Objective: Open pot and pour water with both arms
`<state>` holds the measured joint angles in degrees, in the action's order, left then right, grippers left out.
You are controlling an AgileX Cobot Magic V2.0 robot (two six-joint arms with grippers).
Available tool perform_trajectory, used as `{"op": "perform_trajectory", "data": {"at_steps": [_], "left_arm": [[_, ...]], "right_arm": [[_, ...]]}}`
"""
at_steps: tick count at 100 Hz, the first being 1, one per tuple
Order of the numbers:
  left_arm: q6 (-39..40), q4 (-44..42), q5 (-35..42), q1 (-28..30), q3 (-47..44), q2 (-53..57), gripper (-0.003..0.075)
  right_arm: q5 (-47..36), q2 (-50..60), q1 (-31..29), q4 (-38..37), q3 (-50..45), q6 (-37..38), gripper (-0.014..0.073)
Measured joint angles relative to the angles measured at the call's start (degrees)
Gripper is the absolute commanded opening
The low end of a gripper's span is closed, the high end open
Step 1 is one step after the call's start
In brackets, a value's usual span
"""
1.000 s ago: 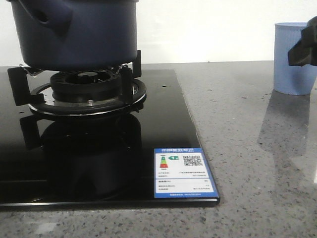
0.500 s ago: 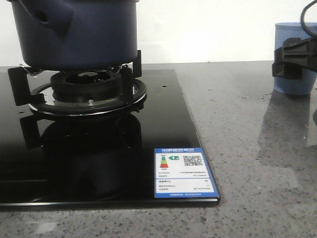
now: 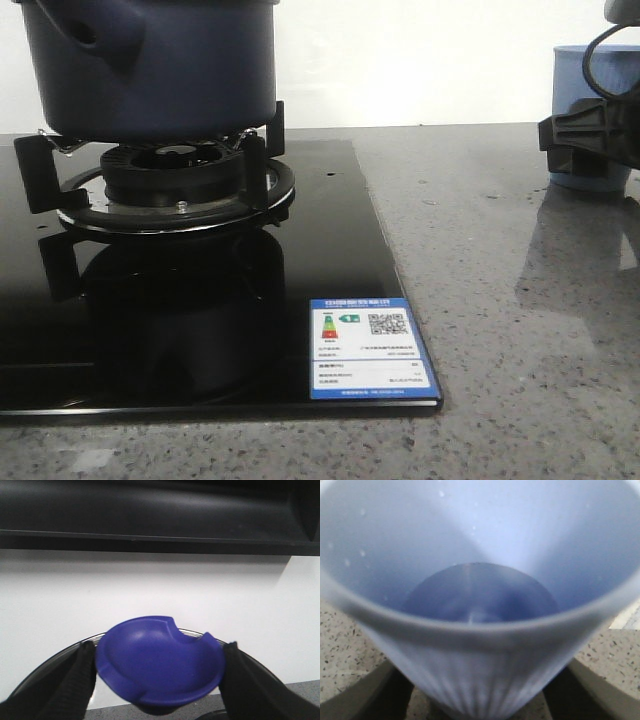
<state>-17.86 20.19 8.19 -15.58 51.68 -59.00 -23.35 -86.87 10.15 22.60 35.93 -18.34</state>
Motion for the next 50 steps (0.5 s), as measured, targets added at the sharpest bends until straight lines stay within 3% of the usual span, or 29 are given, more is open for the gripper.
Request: {"op": "perform_trajectory", "data": {"at_steps": [29, 50], "left_arm": [[0.0, 0.0, 0.0, 0.0, 0.0, 0.0, 0.037], [0.0, 0.0, 0.0, 0.0, 0.0, 0.0, 0.037]], "right_arm": [[2.3, 4.2, 0.0, -3.0, 0.0, 0.1, 0.0325], [14.0, 10.4, 0.2, -8.9, 4.7, 0.1, 0.0325]]}}
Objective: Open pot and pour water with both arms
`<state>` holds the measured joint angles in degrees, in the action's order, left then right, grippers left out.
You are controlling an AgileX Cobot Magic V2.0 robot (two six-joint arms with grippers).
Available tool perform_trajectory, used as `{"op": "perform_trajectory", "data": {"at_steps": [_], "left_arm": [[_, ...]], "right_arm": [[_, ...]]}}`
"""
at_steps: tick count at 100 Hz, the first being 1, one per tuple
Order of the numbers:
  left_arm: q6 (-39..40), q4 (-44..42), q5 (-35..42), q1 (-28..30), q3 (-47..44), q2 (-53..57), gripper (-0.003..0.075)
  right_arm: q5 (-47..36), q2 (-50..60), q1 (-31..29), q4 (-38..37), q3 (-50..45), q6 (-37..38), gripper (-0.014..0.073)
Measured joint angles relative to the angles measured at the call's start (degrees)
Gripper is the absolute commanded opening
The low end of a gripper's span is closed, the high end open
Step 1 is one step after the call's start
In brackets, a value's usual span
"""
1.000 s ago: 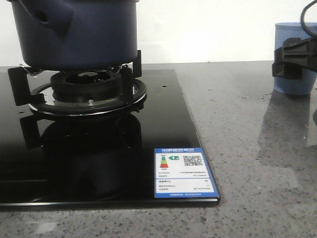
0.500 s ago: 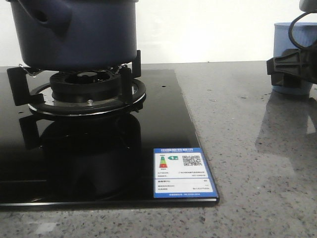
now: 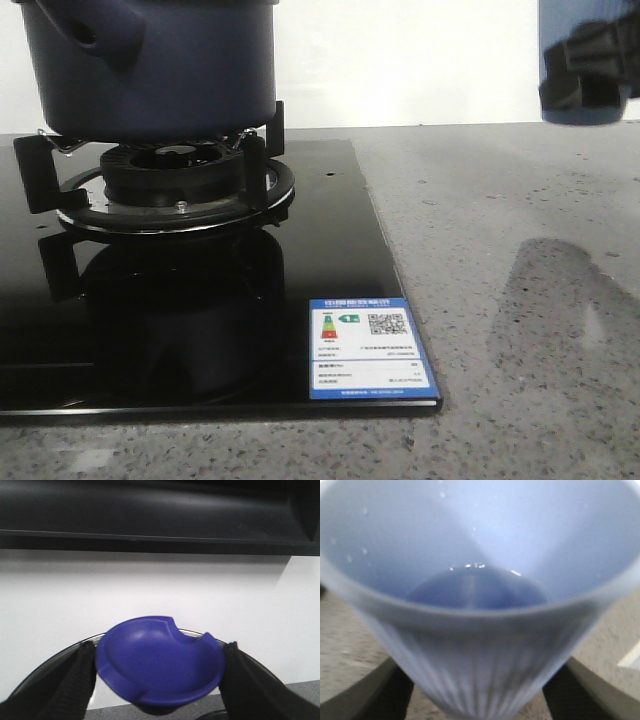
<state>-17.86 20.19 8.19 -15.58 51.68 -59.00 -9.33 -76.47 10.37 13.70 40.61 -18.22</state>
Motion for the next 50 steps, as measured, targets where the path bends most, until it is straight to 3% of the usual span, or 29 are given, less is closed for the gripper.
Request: {"op": "perform_trajectory", "data": {"at_steps": [24, 50], "left_arm": [[0.0, 0.0, 0.0, 0.0, 0.0, 0.0, 0.037], [0.0, 0.0, 0.5, 0.0, 0.0, 0.0, 0.037]], "right_arm": [[16.2, 2.0, 3.5, -1.9, 12.6, 0.1, 0.0325], [25.5, 1.4, 10.3, -2.5, 25.3, -1.8, 0.0325]]}}
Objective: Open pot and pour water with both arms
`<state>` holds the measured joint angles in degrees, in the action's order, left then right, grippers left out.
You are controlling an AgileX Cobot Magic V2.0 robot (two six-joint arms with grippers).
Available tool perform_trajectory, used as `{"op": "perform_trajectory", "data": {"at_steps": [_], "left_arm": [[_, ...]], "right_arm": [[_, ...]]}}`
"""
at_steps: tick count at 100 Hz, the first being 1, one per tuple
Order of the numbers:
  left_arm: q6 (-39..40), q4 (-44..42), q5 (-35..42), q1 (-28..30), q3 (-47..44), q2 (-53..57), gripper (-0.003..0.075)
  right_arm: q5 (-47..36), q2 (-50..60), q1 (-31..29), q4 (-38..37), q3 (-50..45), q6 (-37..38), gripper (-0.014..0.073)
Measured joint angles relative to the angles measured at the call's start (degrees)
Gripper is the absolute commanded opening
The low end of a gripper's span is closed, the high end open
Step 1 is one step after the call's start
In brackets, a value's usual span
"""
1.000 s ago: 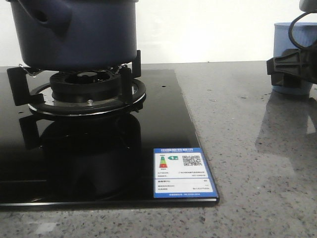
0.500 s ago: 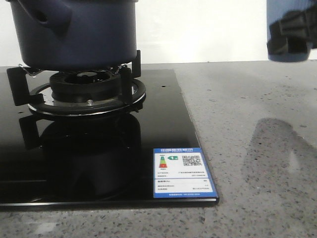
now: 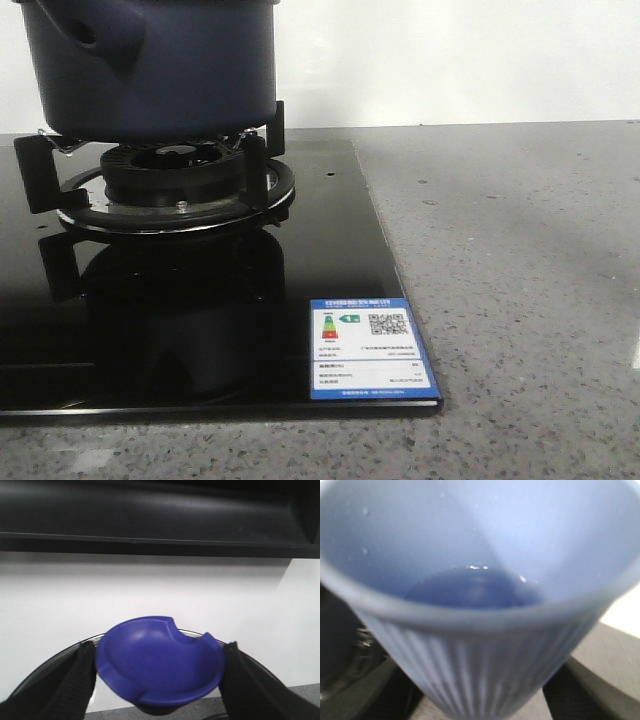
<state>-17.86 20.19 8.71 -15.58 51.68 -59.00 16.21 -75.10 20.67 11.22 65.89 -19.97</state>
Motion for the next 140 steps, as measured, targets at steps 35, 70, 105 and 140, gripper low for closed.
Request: {"op": "perform_trajectory", "data": {"at_steps": [35, 70, 105, 140], "left_arm": [[0.0, 0.0, 0.3, 0.0, 0.0, 0.0, 0.037], [0.0, 0.0, 0.3, 0.0, 0.0, 0.0, 0.037], [0.0, 0.0, 0.3, 0.0, 0.0, 0.0, 0.037], [0.0, 0.0, 0.3, 0.0, 0.0, 0.0, 0.037]], "right_arm": [[13.5, -8.1, 7.0, -7.5, 13.3, -2.3, 0.0325], [22.0, -15.2, 13.0, -22.3, 21.3, -2.5, 0.0325], [22.1, -16.7, 17.0, -36.3, 21.6, -2.9, 0.0325], [21.5, -16.7, 17.0, -44.3, 21.6, -2.9, 0.0325]]}}
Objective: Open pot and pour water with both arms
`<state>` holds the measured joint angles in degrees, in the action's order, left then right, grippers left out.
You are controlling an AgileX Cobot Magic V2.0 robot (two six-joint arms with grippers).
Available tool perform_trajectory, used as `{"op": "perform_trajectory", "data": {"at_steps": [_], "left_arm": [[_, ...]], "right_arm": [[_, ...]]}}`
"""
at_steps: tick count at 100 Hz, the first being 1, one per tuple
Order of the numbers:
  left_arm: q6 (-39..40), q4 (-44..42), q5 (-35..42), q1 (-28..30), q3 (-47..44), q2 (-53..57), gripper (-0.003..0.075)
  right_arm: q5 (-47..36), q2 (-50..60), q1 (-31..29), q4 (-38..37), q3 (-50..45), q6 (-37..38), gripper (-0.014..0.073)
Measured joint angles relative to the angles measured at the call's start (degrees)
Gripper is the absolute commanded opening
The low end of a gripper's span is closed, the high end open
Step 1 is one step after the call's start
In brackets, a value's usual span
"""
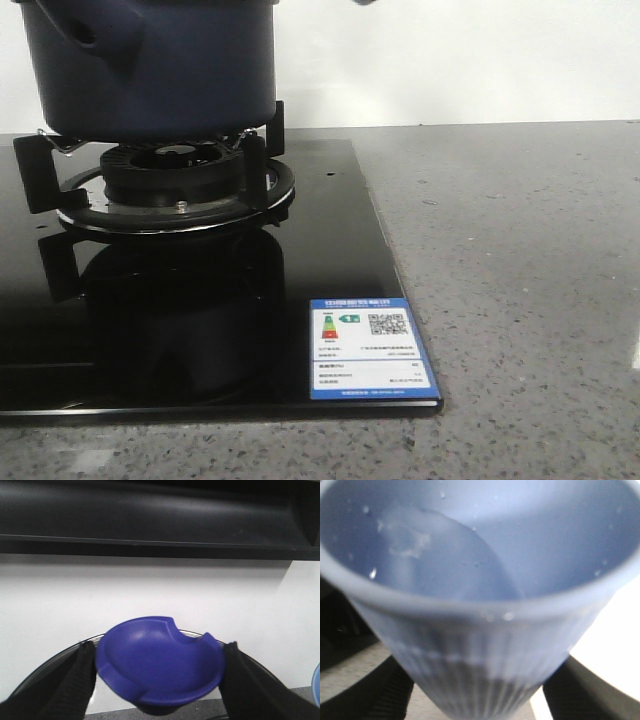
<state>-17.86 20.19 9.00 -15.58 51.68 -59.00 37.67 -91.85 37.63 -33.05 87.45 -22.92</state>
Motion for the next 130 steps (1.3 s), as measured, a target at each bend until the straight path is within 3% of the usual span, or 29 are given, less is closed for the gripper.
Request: {"op": "perform_trajectory", "data": {"at_steps": [31, 69, 130], "left_arm": [[0.0, 0.0, 0.0, 0.0, 0.0, 0.0, 0.037], [0.0, 0.0, 0.0, 0.0, 0.0, 0.0, 0.037], [0.0, 0.0, 0.0, 0.0, 0.0, 0.0, 0.0369]], "right_arm": [[-4.4, -1.1, 0.1, -6.6, 0.1, -0.1, 0.0325], [-8.1, -4.0, 2.3, -21.7, 0.2, -0.1, 0.0325], [-13.0, -4.4, 2.5, -36.7, 0.3, -0.1, 0.0324]]}}
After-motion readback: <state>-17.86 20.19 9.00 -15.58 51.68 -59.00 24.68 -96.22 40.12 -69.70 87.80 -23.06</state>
